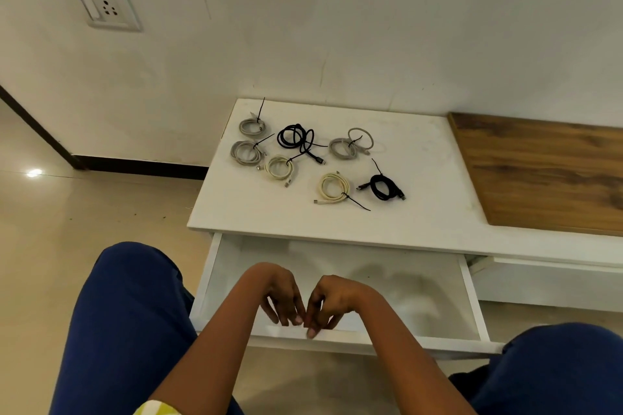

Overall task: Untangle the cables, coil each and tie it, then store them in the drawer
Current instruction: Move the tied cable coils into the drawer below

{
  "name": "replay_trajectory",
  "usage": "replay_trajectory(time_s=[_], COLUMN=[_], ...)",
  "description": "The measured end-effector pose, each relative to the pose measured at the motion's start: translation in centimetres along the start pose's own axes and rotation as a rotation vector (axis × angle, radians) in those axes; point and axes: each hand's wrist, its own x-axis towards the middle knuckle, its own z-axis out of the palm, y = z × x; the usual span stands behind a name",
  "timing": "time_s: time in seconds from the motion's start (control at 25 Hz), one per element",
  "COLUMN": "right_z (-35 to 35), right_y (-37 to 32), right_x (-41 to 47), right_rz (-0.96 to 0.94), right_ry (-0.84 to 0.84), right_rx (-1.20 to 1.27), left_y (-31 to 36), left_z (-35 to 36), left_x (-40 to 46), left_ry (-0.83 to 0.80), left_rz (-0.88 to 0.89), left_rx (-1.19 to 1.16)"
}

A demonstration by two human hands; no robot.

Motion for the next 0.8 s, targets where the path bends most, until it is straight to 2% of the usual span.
replay_trajectory(time_s=[0.04,0.12,0.24,0.32,0.4,0.44,0.52,0.6,0.68,0.8], right_z=[-0.5,-2.2,-5.1,-6.6,-8.1,-8.7,-9.5,-9.8,-10.0,-9.8], right_y=[0.0,-0.2,-0.7,-1.2,-1.6,-1.8,-1.8,-1.8,-2.0,-2.1], right_x=[-0.2,-0.8,-1.5,-1.3,-0.5,0.1,1.3,2.3,2.9,2.4], right_rz=[-0.018,-0.098,-0.204,-0.294,-0.318,-0.271,-0.132,-0.039,0.014,0.016], right_ry=[0.027,0.215,0.678,0.989,1.231,1.304,1.338,1.311,1.28,1.232], right_rx=[0.028,0.065,0.117,0.294,0.407,0.41,0.405,0.398,0.356,0.362], left_y=[0.2,0.8,2.4,3.8,5.3,5.9,6.8,7.4,7.6,7.1], left_z=[-0.5,-1.9,-4.1,-5.2,-6.1,-6.5,-7.0,-7.3,-7.3,-7.5], left_x=[-0.2,-0.8,-1.7,-1.4,-0.2,0.6,2.0,3.1,3.4,2.8], left_ry=[0.05,0.224,0.494,0.665,0.896,1.006,1.147,1.196,1.218,1.159], left_rz=[0.045,0.187,0.43,0.552,0.57,0.534,0.448,0.422,0.438,0.41], left_rx=[-0.04,-0.159,-0.457,-0.579,-0.635,-0.654,-0.637,-0.584,-0.524,-0.6])
